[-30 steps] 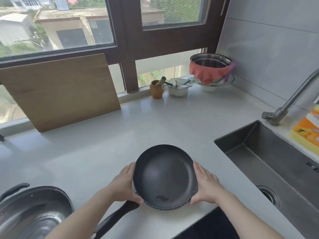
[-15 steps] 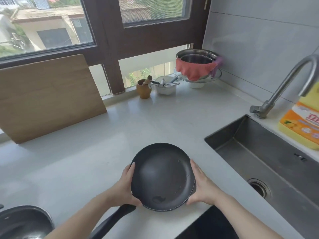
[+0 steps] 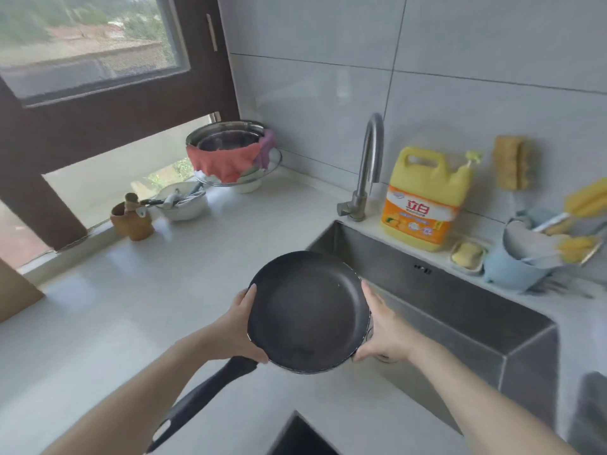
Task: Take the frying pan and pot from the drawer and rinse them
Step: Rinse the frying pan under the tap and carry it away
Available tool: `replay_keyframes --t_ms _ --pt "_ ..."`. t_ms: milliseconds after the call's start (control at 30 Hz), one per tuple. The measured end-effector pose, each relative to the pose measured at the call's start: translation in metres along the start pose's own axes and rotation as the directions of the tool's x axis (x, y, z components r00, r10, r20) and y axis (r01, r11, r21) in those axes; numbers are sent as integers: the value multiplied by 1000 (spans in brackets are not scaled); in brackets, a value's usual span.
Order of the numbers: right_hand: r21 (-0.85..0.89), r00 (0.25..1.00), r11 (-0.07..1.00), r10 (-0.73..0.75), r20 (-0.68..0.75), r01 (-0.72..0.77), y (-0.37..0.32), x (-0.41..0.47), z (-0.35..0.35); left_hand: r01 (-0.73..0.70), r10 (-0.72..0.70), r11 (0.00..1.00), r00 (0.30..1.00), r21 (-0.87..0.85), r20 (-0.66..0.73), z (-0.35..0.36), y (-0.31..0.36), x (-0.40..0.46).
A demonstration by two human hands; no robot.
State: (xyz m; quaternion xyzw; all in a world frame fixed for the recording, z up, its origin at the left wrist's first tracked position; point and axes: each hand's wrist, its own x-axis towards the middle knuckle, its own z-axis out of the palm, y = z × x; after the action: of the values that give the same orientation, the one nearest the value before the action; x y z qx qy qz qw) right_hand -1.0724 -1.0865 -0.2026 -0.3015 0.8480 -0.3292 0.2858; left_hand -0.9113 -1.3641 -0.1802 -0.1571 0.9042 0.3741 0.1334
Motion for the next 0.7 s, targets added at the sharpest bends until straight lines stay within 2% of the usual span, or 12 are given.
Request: replay_keyframes --t_ms 167,333,500,700 --pt "35 992 995 97 -85 -94 57 -2 -65 -40 27 991 994 126 105 15 66 92" --pt "160 959 968 223 -176 -195 115 -5 -95 -121 68 970 968 211 243 39 117 169" --pt "261 882 930 338 -328 -259 166 -10 -82 -192 64 925 929 328 365 67 146 237" --pt "370 791 900 396 -466 -232 196 -7 -32 -268 74 888 886 375 457 98 140 279"
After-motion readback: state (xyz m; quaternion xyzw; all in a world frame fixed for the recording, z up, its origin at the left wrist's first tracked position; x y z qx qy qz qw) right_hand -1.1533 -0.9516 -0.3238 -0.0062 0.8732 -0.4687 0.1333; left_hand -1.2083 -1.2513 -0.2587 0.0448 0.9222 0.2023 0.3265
